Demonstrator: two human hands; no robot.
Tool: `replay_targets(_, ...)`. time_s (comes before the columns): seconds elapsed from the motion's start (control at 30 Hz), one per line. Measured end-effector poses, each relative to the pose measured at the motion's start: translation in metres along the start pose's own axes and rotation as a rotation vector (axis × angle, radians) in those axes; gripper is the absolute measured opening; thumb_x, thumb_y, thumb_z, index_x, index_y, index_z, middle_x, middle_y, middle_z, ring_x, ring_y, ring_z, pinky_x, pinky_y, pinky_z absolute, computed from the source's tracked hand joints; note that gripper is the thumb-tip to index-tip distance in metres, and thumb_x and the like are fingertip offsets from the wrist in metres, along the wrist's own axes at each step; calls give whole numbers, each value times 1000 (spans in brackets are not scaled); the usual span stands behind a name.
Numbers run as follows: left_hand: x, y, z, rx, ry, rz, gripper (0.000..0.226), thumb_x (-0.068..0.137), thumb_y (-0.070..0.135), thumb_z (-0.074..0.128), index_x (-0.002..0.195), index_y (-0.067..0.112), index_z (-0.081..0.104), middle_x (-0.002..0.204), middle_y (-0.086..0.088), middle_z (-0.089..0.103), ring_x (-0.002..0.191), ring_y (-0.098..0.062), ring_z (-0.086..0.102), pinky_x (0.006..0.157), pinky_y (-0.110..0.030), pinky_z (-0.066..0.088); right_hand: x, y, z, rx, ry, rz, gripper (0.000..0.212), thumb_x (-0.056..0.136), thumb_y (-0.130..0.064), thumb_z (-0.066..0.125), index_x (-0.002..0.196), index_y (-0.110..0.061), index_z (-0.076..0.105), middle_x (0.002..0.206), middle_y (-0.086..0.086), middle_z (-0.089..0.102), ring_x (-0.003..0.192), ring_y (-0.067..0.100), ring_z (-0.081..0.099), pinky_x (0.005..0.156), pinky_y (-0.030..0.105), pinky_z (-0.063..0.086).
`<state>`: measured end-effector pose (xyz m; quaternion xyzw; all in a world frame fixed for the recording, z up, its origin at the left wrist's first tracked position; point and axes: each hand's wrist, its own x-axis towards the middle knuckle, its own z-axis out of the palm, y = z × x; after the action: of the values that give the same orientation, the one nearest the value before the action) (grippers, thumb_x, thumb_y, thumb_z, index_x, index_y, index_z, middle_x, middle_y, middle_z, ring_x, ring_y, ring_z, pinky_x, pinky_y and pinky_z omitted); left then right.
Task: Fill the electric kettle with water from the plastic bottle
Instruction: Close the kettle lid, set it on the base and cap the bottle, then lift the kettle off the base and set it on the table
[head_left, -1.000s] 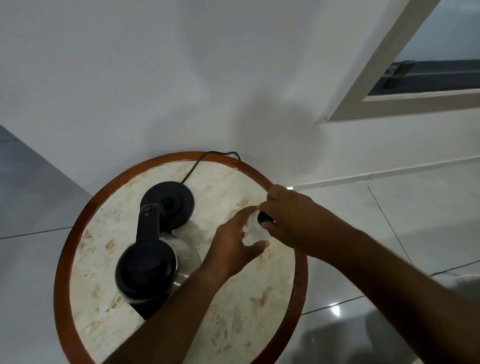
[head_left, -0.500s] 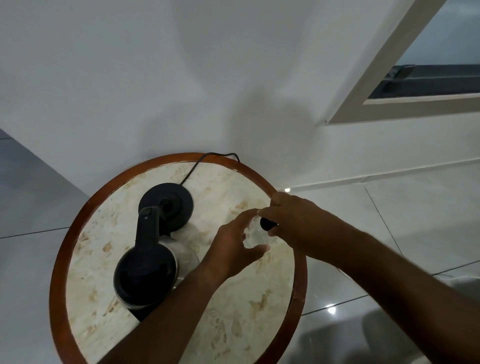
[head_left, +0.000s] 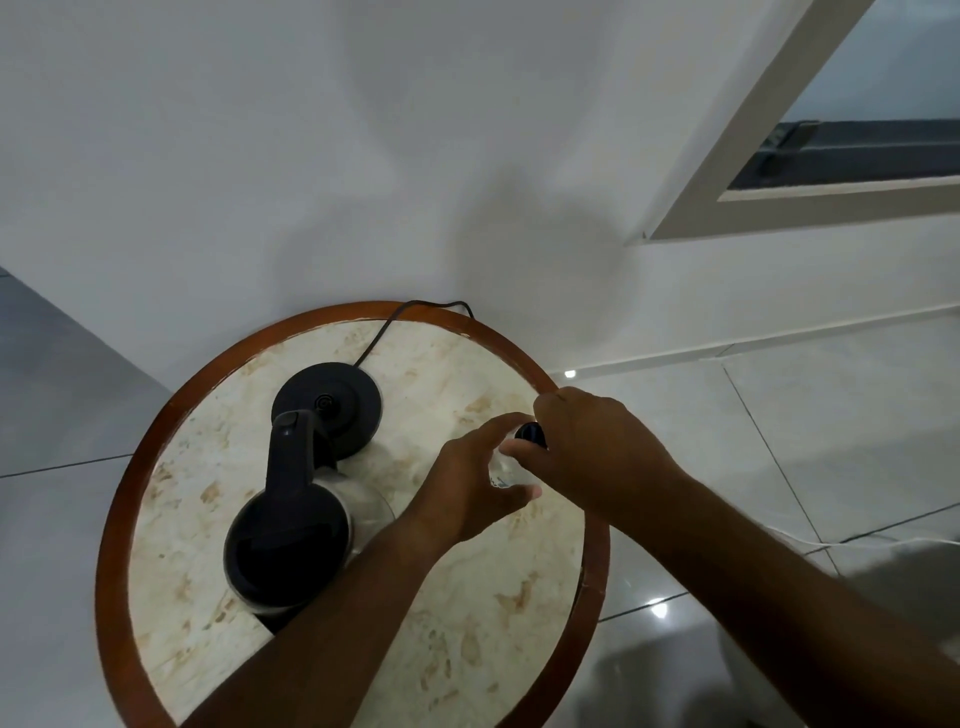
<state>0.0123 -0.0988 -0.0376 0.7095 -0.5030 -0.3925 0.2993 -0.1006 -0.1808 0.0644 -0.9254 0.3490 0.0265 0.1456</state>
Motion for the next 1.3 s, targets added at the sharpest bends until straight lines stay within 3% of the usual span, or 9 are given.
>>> replay_targets(0.13, -2, 2, -2, -7, -36, 10, 72, 78, 45, 77, 140, 33, 42, 137, 3, 59, 120, -21, 60, 96, -23, 43, -5, 8, -13, 173, -142, -88, 42, 84, -41, 65, 118, -17, 58, 105, 2, 61, 96, 16, 58, 84, 25, 44)
replay_targets(0.43, -3, 5, 1, 54, -12, -23, 73, 80, 49, 72, 142, 33, 38, 140, 3, 57, 121, -24, 59, 87, -20, 37, -5, 1, -3, 81, -84, -102, 23, 89, -33, 60, 96, -11, 58, 87, -2, 50, 77, 9, 46, 66, 14, 31)
replay_targets(0.6, -27, 18, -16, 75, -46, -19, 84, 82, 44, 73, 150, 31, 26, 148, 2, 48, 133, -22, 48, 105, -32, 42, -8, 5, -4, 175, -47, -83, 28, 84, -39, 65, 101, -18, 60, 92, -5, 53, 78, 6, 50, 72, 20, 46)
replay_targets(0.7, -68, 22, -29, 438, 175, 45, 83, 88, 46, 65, 154, 23, 19, 159, -2, 29, 147, -19, 24, 113, -36, 29, -12, 5, -12, 175, -99, -32, 51, 79, -51, 65, 118, -20, 55, 112, -2, 54, 89, 7, 51, 82, 25, 48)
replay_targets(0.8, -107, 23, -45, 617, 478, 120, 76, 83, 49, 67, 145, 15, 38, 153, -10, 39, 145, -28, 26, 108, -42, 27, -14, -16, -22, 106, 11, -65, 65, 76, -60, 61, 126, -20, 50, 123, 2, 54, 105, 16, 53, 86, 28, 42)
replay_targets(0.97, -131, 4, -78, 653, 413, -535, 126, 60, 90, 48, 154, 21, -2, 164, -11, 1, 149, -40, -5, 115, -59, 4, 15, -89, -5, 391, 225, -158, 41, 86, -37, 62, 120, -15, 58, 114, 8, 63, 102, 22, 58, 86, 32, 46)
replay_targets(1.07, -135, -7, -86, 435, 343, -774, 139, 47, 92, 57, 150, 23, -6, 164, -10, 6, 148, -40, 10, 115, -61, 20, 60, -112, 38, 459, 32, -19, 42, 92, -28, 58, 131, -16, 49, 127, 9, 56, 114, 25, 53, 96, 37, 46)
replay_targets(1.17, -142, -20, -82, 238, 412, -693, 126, 48, 78, 75, 146, 22, 17, 144, -6, 39, 127, -28, 47, 103, -47, 46, 103, -108, 89, 294, -99, -9, 53, 92, -24, 57, 140, -18, 37, 137, 11, 48, 122, 30, 45, 100, 40, 41)
replay_targets(1.3, -147, -37, -87, 240, 397, -561, 114, 49, 73, 77, 140, 28, 26, 133, 6, 46, 112, -12, 50, 99, -33, 48, 147, -101, 134, 137, -222, -56, 72, 86, -27, 64, 146, -24, 24, 152, 7, 27, 133, 34, 29, 106, 48, 34)
